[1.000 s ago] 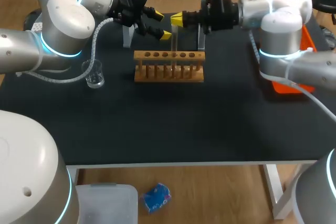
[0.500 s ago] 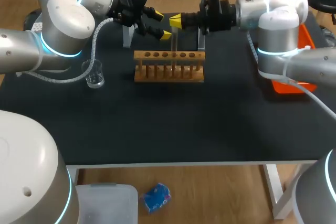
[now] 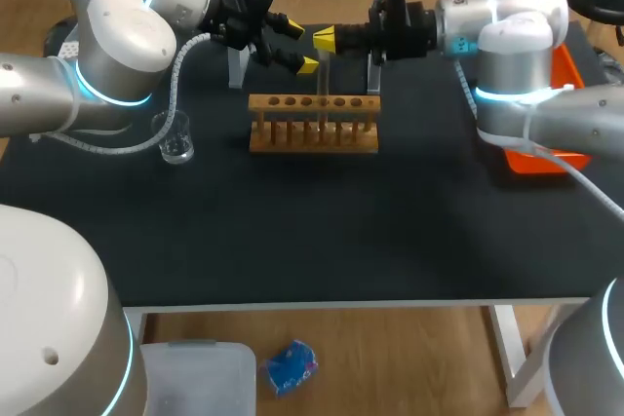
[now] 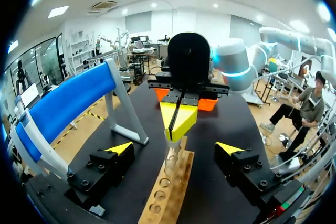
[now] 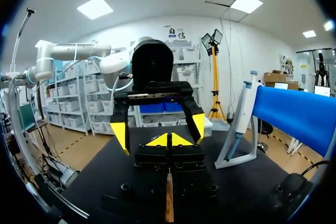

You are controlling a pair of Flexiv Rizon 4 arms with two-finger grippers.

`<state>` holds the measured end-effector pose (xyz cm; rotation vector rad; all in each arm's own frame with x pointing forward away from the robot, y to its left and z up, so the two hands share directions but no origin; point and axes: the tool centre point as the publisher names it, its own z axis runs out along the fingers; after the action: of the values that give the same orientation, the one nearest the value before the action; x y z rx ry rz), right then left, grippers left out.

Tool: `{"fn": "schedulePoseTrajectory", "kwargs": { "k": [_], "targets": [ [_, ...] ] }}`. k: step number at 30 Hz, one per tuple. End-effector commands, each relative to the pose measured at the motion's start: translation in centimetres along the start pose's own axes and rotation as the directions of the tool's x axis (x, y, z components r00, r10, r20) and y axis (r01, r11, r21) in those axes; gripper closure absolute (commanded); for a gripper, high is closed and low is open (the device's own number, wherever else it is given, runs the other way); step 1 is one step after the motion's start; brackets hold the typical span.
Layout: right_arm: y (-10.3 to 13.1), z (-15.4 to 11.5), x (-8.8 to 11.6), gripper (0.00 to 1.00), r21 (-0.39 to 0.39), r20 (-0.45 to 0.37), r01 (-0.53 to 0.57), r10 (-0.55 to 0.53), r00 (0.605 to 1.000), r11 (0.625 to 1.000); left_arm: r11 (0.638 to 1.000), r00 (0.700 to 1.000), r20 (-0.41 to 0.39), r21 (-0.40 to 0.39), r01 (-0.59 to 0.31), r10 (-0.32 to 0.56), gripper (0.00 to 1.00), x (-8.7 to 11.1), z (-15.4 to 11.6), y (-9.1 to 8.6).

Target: Invert the test tube, pick up the pipette, mount the tip to pipette, aspirate from beaker and dispense into the tube, eject the tip, return the pipette, and cap with the stopper.

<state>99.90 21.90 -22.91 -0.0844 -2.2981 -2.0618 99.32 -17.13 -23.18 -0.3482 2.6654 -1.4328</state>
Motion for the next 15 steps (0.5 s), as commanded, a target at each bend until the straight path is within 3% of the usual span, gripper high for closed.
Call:
{"fn": "schedulePoseTrajectory", "kwargs": {
  "k": [1,7,15],
  "targets": [
    [-1.7,0.3,-0.3,1.0,-0.001,-0.006,-0.004,0.004,1.0,1.0,1.0,1.0,-0.004,-0.004,0.001,-0.001,0.0,-0.1,-0.1,-0.1],
    [-1.5,0.2,-0.2,1.0,0.001,-0.004,-0.004,0.004,1.0,1.0,1.0,1.0,-0.004,-0.004,0.001,-0.001,0.0,-0.1,-0.1,-0.1],
    [1.2,-0.4,0.2,1.0,-0.004,-0.007,0.038,-0.038,0.999,0.999,1.0,1.0,-0.004,-0.004,0.001,-0.001,0.0,-0.1,-0.1,-0.1]
  ]
}}
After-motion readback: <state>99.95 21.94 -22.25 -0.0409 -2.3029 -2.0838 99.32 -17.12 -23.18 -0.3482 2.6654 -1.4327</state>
